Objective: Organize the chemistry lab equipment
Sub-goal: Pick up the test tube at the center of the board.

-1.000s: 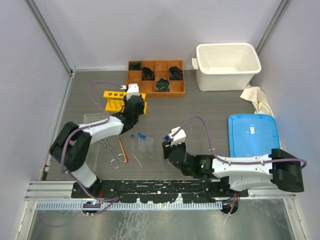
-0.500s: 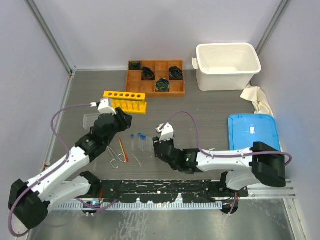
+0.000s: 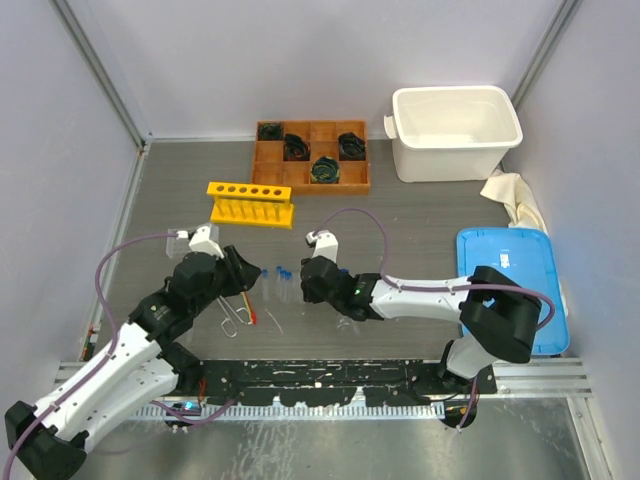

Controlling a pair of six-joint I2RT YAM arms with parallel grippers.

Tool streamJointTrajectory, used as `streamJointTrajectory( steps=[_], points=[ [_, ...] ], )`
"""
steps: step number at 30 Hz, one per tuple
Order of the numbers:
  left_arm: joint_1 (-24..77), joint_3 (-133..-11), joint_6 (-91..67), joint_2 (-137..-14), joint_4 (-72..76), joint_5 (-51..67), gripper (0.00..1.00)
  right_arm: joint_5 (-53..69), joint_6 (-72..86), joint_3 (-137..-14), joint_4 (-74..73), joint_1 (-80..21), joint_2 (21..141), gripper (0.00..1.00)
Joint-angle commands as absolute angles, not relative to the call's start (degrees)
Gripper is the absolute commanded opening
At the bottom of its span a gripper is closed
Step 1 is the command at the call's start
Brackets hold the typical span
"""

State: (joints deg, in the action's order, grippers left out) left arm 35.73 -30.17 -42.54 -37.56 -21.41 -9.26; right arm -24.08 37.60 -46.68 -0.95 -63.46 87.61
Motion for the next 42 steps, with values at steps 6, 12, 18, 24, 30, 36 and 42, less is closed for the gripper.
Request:
streamJointTrajectory(
  steps=[6,12,18,24,30,36,42],
  points=[
    [35.9,-31.2,-41.4,-39.6,-22.8,-7.6,0.45,-16.0,39.4,-49.1,0.9,-63.1,93.0,0.36],
    [35.9,-31.4,-40.9,-41.4,-21.6,-6.6,0.45,-16.1,40.2,-48.1,2.1,-63.1,94.9,0.37],
    [35.9,-31.6,-40.8,-42.7,-20.9,-6.4,0.46,-17.1,39.7,-48.6,1.9,-63.1,96.1,0.37],
    [35.9,-31.6,-40.8,-43.2,-20.9,-6.2,0.45,-18.2,39.3,-49.4,0.8,-63.1,98.3,0.37],
    [35.9,-31.4,-41.1,-43.1,-20.7,-6.3,0.45,-19.7,39.9,-48.2,0.5,-63.1,98.7,0.35],
    [35.9,-31.5,-41.2,-44.7,-19.7,-5.3,0.45,-21.6,41.1,-46.4,0.0,-63.1,97.1,0.26],
    [36.0,-31.9,-41.1,-47.7,-18.2,-4.1,0.46,-23.4,42.6,-43.7,-0.5,-63.3,93.6,0.14]
  ],
)
